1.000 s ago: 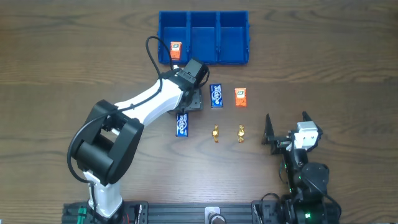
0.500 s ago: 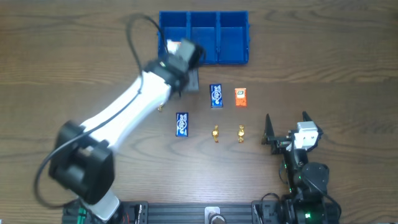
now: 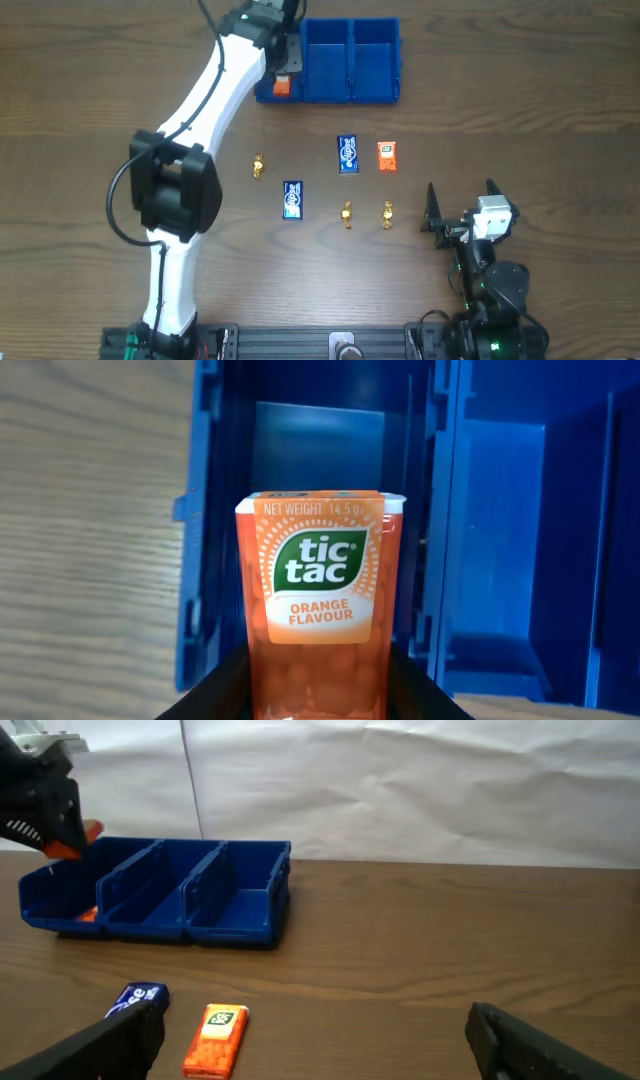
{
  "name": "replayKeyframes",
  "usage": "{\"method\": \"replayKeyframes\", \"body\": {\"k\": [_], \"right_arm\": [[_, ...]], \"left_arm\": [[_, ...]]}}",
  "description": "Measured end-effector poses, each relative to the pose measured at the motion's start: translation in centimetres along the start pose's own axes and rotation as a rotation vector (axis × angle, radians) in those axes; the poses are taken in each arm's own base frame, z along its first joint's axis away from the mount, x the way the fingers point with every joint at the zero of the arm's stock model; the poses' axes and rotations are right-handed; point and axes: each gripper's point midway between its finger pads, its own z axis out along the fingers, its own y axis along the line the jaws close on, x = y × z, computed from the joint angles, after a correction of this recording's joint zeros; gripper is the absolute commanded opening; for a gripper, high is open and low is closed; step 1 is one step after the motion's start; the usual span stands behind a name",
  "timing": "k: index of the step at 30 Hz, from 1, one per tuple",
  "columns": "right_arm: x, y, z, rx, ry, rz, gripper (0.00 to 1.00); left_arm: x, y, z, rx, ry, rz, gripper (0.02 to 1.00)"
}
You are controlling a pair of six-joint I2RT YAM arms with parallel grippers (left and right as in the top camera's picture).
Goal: Sort Candies Into Trays
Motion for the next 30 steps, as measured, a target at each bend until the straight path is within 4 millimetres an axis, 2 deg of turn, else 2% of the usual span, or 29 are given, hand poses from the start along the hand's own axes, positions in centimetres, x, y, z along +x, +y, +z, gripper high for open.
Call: {"method": "replayKeyframes", "body": {"k": [1, 3, 4, 5, 8, 10, 11, 12, 13, 15, 17, 18, 20, 22, 23, 24, 26, 28, 30], "right_arm": [[0.0, 0.0, 0.0, 0.000, 0.000, 0.000, 0.998], [0.0, 0.0, 0.0, 0.000, 0.000, 0.000, 0.998], [0.0, 0.0, 0.0, 0.000, 0.000, 0.000, 0.998], [0.0, 0.0, 0.0, 0.000, 0.000, 0.000, 0.998], [0.0, 0.0, 0.0, 0.000, 0.000, 0.000, 0.998], [0.0, 0.0, 0.0, 0.000, 0.000, 0.000, 0.998], [0.0, 0.0, 0.0, 0.000, 0.000, 0.000, 0.998], [0.0, 0.0, 0.0, 0.000, 0.000, 0.000, 0.998], [0.0, 0.0, 0.0, 0.000, 0.000, 0.000, 0.998], [0.0, 0.0, 0.0, 0.000, -0.001, 0.000, 0.998], [0.0, 0.0, 0.0, 0.000, 0.000, 0.000, 0.998], [0.0, 0.0, 0.0, 0.000, 0.000, 0.000, 0.998], [0.0, 0.0, 0.0, 0.000, 0.000, 0.000, 0.998], [0.0, 0.0, 0.0, 0.000, 0.000, 0.000, 0.998], [0.0, 0.0, 0.0, 0.000, 0.000, 0.000, 0.998], [0.0, 0.0, 0.0, 0.000, 0.000, 0.000, 0.998], [0.0, 0.0, 0.0, 0.000, 0.000, 0.000, 0.998], [0.0, 0.0, 0.0, 0.000, 0.000, 0.000, 0.998], [0.0, 0.0, 0.0, 0.000, 0.000, 0.000, 0.998]], "left_arm": [[-0.2, -0.2, 0.0, 0.005, -0.005, 0.000, 0.378], [-0.7, -0.4, -0.3, 0.016, -0.016, 0.002, 0.527], [-0.7, -0.4, -0.4, 0.018, -0.018, 0.003, 0.621], [-0.7, -0.5, -0.4, 0.019, -0.017, 0.013, 0.783], [-0.7, -0.5, -0.4, 0.022, -0.014, 0.015, 0.871], [0.0, -0.3, -0.8, 0.003, 0.015, 0.021, 0.908], [0.4, -0.2, -1.3, -0.015, 0.028, 0.017, 0.919], [1.0, -1.0, -2.9, -0.032, 0.031, 0.017, 0.915], [1.1, -2.2, -4.2, -0.023, 0.013, 0.021, 0.910], [2.9, -7.6, -9.8, 0.029, -0.047, 0.043, 0.884], [6.7, -14.0, -14.5, 0.118, -0.082, 0.078, 0.869], [8.5, -16.1, -15.2, 0.142, -0.074, 0.093, 0.858], [11.9, -18.9, -14.1, 0.143, -0.033, 0.103, 0.833], [14.3, -20.4, -11.1, 0.111, 0.011, 0.105, 0.820], [16.3, -21.1, -7.9, 0.076, 0.057, 0.106, 0.820], [17.5, -21.7, -5.5, 0.067, 0.088, 0.106, 0.818], [19.7, -22.1, -1.7, 0.048, 0.151, 0.098, 0.809], [21.2, -22.2, 0.4, 0.042, 0.198, 0.095, 0.805], [21.8, -22.2, 0.9, 0.042, 0.220, 0.083, 0.805]]}}
